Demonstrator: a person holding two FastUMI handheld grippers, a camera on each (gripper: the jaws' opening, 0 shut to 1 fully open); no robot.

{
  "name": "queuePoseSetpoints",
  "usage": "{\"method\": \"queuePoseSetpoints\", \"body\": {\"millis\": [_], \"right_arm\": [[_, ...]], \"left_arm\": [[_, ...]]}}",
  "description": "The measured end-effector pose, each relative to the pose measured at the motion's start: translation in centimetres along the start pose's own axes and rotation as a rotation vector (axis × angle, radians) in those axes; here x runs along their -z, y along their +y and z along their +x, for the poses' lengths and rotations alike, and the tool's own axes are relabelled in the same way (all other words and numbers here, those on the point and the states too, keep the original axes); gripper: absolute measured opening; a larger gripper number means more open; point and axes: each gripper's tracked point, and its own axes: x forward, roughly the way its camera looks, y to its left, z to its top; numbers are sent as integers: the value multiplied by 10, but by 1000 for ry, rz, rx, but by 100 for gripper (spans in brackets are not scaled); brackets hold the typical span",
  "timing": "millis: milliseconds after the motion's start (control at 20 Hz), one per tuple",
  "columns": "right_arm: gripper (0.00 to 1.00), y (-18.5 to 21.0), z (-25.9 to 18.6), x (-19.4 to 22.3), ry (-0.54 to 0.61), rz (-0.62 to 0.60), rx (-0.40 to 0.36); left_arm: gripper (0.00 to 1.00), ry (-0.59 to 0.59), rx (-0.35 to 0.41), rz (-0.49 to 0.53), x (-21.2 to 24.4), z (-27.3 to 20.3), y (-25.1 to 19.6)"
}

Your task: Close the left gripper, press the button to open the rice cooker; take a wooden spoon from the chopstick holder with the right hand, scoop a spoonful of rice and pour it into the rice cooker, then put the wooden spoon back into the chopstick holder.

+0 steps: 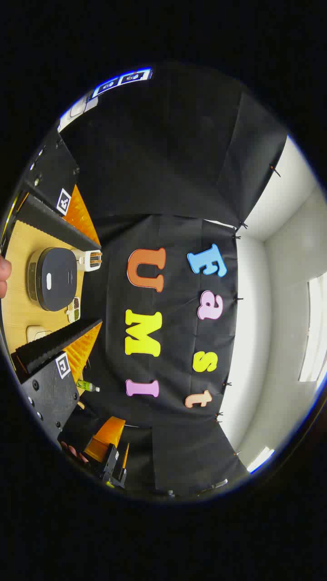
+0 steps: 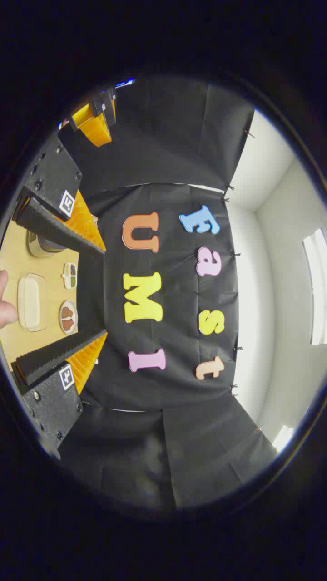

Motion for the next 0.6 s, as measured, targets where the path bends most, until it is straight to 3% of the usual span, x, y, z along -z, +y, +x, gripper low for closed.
{"method": "queuePoseSetpoints", "body": {"millis": [600], "right_arm": [[100, -21, 11, 7, 9, 20, 33]], "left_arm": [[94, 51, 48, 33, 9, 9, -21]]}}
